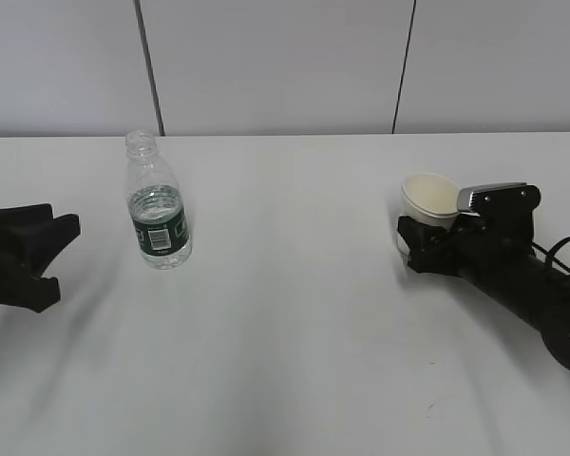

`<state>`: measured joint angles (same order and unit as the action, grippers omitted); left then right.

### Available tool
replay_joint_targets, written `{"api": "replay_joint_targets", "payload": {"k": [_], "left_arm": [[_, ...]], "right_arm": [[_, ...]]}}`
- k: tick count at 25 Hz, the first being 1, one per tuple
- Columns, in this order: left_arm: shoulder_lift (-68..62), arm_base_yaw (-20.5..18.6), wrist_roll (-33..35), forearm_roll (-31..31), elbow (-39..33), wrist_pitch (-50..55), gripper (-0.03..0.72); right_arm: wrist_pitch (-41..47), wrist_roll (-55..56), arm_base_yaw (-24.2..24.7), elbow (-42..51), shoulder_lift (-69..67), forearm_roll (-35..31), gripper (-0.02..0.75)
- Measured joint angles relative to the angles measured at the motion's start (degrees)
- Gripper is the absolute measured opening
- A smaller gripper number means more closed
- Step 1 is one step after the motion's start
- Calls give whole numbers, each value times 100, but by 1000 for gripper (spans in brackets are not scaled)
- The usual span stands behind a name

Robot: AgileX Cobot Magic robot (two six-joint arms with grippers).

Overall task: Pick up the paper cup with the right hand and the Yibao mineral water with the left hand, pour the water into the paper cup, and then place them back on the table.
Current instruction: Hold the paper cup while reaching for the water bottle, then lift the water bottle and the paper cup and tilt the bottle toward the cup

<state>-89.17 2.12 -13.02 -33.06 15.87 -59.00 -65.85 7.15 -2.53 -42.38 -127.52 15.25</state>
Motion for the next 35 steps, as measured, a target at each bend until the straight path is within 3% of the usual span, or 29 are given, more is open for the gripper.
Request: {"api": "replay_joint_targets", "payload": {"k": [3, 8, 11, 25, 35], "left_arm": [[-359, 0, 0, 5, 5, -387, 282], [-922, 0, 0, 19, 59, -620, 509], [-1306, 0, 0, -30, 232, -615, 590], [-2599, 15, 72, -406, 1756, -620, 605], [-3108, 613, 72, -98, 2533, -628, 594]], "right_arm": [[0, 0, 0, 0, 0, 25, 533], [0, 0, 0, 0, 0, 34, 533], [0, 0, 0, 0, 0, 78, 533], [-12, 0, 0, 0, 0, 433, 533], [-14, 0, 0, 0, 0, 490, 533]]}}
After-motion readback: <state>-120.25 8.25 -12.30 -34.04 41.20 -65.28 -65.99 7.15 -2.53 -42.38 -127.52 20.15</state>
